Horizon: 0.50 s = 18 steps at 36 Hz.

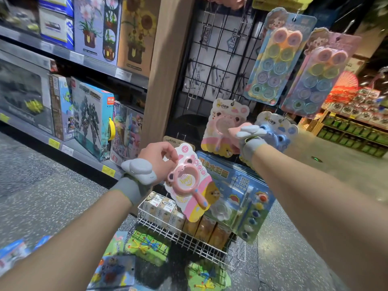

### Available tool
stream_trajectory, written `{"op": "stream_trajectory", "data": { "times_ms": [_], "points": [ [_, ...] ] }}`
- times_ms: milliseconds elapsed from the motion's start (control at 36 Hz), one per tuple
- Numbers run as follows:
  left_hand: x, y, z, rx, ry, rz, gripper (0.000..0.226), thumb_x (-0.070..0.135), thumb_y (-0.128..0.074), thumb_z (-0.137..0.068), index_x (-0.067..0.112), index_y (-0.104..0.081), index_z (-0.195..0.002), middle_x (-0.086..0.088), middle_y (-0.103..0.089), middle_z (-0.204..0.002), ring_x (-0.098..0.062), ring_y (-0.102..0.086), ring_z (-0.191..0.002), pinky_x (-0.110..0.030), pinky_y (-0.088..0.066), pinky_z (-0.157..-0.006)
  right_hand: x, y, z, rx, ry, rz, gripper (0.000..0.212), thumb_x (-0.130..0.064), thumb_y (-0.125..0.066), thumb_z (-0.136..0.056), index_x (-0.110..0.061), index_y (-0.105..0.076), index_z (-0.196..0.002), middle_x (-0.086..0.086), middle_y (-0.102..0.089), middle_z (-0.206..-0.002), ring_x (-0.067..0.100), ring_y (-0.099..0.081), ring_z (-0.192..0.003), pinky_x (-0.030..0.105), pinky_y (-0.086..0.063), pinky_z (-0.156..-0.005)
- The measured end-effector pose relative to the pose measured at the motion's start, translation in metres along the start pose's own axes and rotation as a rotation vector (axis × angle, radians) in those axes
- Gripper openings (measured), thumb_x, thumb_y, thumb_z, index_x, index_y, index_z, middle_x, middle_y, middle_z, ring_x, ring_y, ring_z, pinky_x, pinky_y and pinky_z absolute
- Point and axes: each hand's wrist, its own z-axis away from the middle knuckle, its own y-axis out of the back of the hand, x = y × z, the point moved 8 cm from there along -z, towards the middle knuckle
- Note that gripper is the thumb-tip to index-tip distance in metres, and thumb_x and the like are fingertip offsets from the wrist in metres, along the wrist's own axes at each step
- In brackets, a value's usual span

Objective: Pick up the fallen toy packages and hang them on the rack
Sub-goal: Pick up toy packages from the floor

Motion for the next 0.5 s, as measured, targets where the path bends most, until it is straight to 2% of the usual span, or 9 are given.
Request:
{"op": "stream_trajectory", "data": {
  "times_ms": [56,83,139,194,250,333,361,417,500],
  "points": [
    [0.001,-0.003,-0.001,-0.002,0.001,-0.013,0.025,0.003,-0.069,-0.069,0.026,-0.063,-0.060,0.018,-0.061,-0.059,-0.010,-0.055,-0.062,-0.025,-0.043,-0.066,-0.002,-0.014,0.014,-0.069,0.035,-0.086,0.030,-0.016,-0.059,-0.082,-0.001,-0.065,-0.056,0.006,-0.056,-0.050,0.024,-0.053,-0.061,0.032,-0.046,-0.058],
    [0.002,-0.005,-0.001,-0.003,0.000,-0.017,0.025,0.002,-0.069,-0.069,0.026,-0.063,-0.060,0.016,-0.062,-0.060,-0.010,-0.056,-0.063,-0.025,-0.044,-0.066,-0.002,-0.024,0.016,-0.123,0.041,-0.106,0.030,-0.022,-0.063,-0.084,0.001,-0.068,-0.066,0.006,-0.058,-0.055,0.025,-0.053,-0.063,0.034,-0.048,-0.060],
    [0.004,-0.007,-0.001,-0.003,0.001,-0.023,0.025,0.001,-0.067,-0.069,0.024,-0.064,-0.061,0.010,-0.066,-0.066,-0.015,-0.061,-0.068,-0.028,-0.049,-0.069,-0.006,-0.044,0.023,-0.253,0.051,-0.098,0.020,-0.026,-0.066,-0.087,-0.006,-0.060,-0.084,0.007,-0.057,-0.074,0.025,-0.055,-0.067,0.037,-0.053,-0.064],
    [0.006,-0.008,-0.001,0.001,0.000,-0.021,0.024,0.001,-0.066,-0.070,0.023,-0.064,-0.061,0.007,-0.067,-0.068,-0.018,-0.063,-0.071,-0.029,-0.050,-0.069,-0.011,-0.062,0.032,-0.336,0.096,-0.087,0.012,-0.025,-0.059,-0.093,-0.014,-0.054,-0.093,0.006,-0.056,-0.078,0.023,-0.058,-0.065,0.035,-0.056,-0.061],
    [0.008,-0.009,-0.001,0.002,-0.002,-0.017,0.024,0.002,-0.067,-0.072,0.022,-0.063,-0.061,0.008,-0.064,-0.066,-0.015,-0.059,-0.066,-0.025,-0.044,-0.063,-0.020,-0.074,0.037,-0.326,0.177,-0.014,0.020,-0.035,-0.053,-0.096,-0.017,-0.057,-0.089,0.004,-0.060,-0.077,0.025,-0.063,-0.071,0.039,-0.058,-0.070],
    [0.007,-0.006,-0.001,0.016,-0.014,-0.027,0.024,0.006,-0.068,-0.076,0.022,-0.059,-0.060,0.010,-0.059,-0.061,-0.011,-0.052,-0.060,-0.022,-0.037,-0.060,-0.039,-0.081,0.050,-0.273,0.306,0.160,0.041,-0.048,-0.041,-0.097,-0.022,-0.054,-0.069,0.000,-0.059,-0.077,0.026,-0.061,-0.084,0.041,-0.053,-0.088],
    [0.005,-0.004,-0.002,0.023,-0.013,-0.030,0.024,0.007,-0.068,-0.076,0.021,-0.057,-0.060,0.010,-0.057,-0.060,-0.012,-0.051,-0.059,-0.023,-0.037,-0.060,-0.044,-0.082,0.055,-0.275,0.330,0.142,0.045,-0.051,-0.040,-0.097,-0.020,-0.055,-0.068,0.000,-0.057,-0.074,0.026,-0.060,-0.081,0.040,-0.051,-0.087],
    [0.002,0.001,-0.003,0.042,-0.009,-0.038,0.026,0.008,-0.069,-0.074,0.018,-0.049,-0.060,0.009,-0.050,-0.057,-0.015,-0.045,-0.055,-0.024,-0.037,-0.058,-0.053,-0.084,0.067,-0.286,0.387,0.029,0.048,-0.053,-0.047,-0.094,-0.012,-0.063,-0.075,-0.001,-0.053,-0.063,0.022,-0.054,-0.068,0.038,-0.050,-0.073],
    [0.004,0.008,-0.004,0.059,-0.020,-0.079,0.035,0.010,-0.071,-0.071,0.017,-0.039,-0.063,0.005,-0.039,-0.058,-0.017,-0.034,-0.054,-0.028,-0.031,-0.052,-0.064,-0.086,0.084,-0.368,0.451,-0.131,0.028,-0.036,-0.071,-0.086,-0.008,-0.068,-0.086,0.000,-0.054,-0.064,0.014,-0.046,-0.058,0.028,-0.041,-0.057]
  ]
}}
